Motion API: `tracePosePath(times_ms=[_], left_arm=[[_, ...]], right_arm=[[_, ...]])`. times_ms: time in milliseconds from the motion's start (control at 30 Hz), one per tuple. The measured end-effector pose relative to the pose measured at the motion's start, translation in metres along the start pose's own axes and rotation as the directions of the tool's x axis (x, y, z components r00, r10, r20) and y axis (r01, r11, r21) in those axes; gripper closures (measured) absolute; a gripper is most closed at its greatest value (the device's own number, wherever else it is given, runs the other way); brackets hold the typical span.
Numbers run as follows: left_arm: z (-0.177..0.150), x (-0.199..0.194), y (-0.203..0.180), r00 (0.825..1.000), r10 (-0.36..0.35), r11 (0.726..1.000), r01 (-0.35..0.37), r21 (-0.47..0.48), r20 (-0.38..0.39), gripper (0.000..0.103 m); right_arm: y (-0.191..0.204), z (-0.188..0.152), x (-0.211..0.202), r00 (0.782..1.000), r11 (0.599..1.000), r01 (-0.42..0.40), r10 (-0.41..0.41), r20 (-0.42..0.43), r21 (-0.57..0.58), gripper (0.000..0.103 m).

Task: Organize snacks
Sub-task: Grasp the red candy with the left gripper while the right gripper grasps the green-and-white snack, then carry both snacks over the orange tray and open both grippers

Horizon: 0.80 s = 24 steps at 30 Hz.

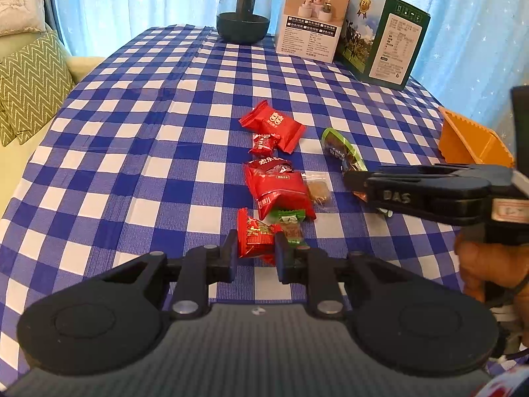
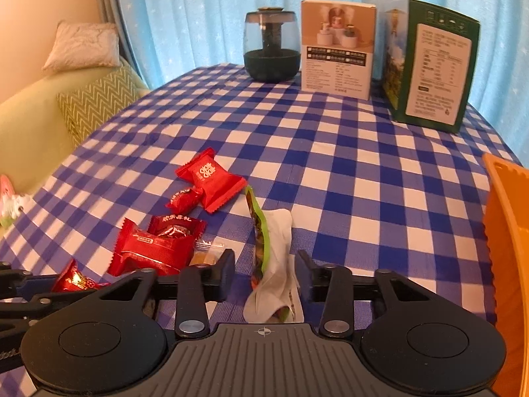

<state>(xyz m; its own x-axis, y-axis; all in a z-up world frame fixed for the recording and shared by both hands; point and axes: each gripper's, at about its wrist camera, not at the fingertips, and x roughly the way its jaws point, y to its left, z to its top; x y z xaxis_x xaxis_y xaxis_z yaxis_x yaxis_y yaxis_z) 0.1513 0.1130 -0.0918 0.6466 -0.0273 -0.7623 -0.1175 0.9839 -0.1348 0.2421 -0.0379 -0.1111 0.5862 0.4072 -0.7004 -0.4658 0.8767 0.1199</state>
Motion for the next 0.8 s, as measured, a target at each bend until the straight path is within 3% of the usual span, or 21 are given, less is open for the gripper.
tracePosePath(times_ms=[167, 200, 333, 800], left_arm=[[0.002, 0.003, -0.002, 1.0, 0.001, 1.0, -0.001, -0.003, 0.002, 0.083], [0.002, 0.003, -0.003, 1.0, 0.0, 1.0, 0.0, -0.004, 0.002, 0.083], [0.001, 0.002, -0.005, 1.0, -0.003, 1.0, 0.003, -0.005, -0.001, 0.083], [-0.018, -0.029, -0.03, 0.999, -0.048, 0.998, 0.049, 0.031, -0.013, 0.083]], right_arm=[[0.009, -0.002, 0.013, 0.999, 0.997, 0.043, -0.045, -0.02, -0.066, 0.069], [0.009, -0.003, 0.014, 0.998, 0.996, 0.053, -0.054, -0.02, -0.075, 0.075], [0.004, -0.007, 0.005, 0.999, 0.998, 0.038, -0.038, -0.019, -0.041, 0.077], [-0.021, -0.064, -0.091, 0.999, 0.989, 0.021, -0.016, -0.039, 0.144, 0.078]])
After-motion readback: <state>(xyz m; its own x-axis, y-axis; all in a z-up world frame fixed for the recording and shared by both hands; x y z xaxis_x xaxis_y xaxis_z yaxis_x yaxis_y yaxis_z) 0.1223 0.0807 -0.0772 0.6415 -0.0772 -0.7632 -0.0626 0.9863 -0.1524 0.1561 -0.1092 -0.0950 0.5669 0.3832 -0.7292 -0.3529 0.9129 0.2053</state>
